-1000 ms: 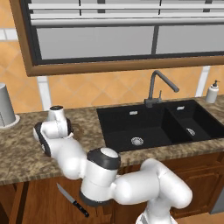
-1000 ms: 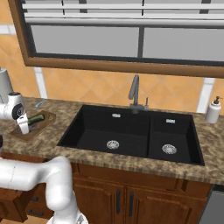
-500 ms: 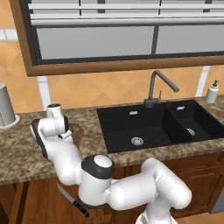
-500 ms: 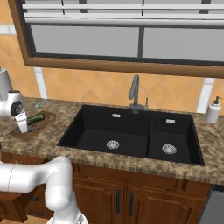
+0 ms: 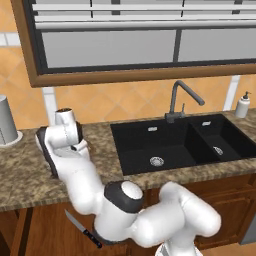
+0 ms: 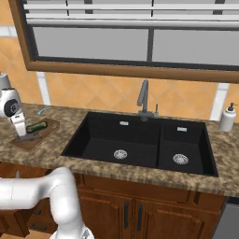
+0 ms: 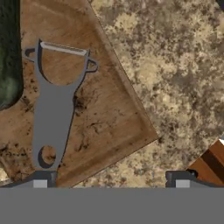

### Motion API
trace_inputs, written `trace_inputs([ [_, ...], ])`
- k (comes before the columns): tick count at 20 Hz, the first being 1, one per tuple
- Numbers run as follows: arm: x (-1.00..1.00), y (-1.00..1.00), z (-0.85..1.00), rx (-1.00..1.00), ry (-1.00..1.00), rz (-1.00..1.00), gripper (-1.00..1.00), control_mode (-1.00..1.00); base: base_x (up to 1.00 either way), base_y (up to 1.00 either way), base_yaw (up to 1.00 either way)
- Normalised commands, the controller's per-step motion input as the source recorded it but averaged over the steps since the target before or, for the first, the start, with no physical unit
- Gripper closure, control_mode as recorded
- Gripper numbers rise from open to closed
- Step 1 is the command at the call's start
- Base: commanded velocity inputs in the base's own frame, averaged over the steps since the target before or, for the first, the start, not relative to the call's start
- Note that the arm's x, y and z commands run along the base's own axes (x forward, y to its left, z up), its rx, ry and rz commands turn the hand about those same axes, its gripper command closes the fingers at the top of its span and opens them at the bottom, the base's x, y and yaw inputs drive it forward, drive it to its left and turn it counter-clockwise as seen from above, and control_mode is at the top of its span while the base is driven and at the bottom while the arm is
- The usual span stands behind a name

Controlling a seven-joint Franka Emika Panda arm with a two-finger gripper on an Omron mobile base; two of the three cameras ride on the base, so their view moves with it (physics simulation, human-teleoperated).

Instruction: Place the appropriate cutting tool for cutting the cucumber skin on the cutting board.

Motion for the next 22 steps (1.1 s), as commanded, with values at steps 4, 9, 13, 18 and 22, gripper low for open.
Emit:
trace_inputs([
  [4, -1.0, -1.0, 0.2, 0.0, -0.19, 0.26, -1.0, -1.0, 0.0, 0.0, 0.0],
  [9, -1.0, -1.0, 0.2, 0.0, -0.11, 0.34, -1.0, -1.0, 0.0, 0.0, 0.0],
  [13, -1.0, -0.73, 0.22, 0.0, -0.14, 0.27, -1.0, -1.0, 0.0, 0.0, 0.0],
  [18, -1.0, -0.4, 0.32, 0.0, -0.1, 0.17, -1.0, -1.0, 0.0, 0.0, 0.0],
  [22, -1.0, -0.26, 0.41, 0.0, -0.08, 0.1, -1.0, -1.0, 0.0, 0.0, 0.0],
])
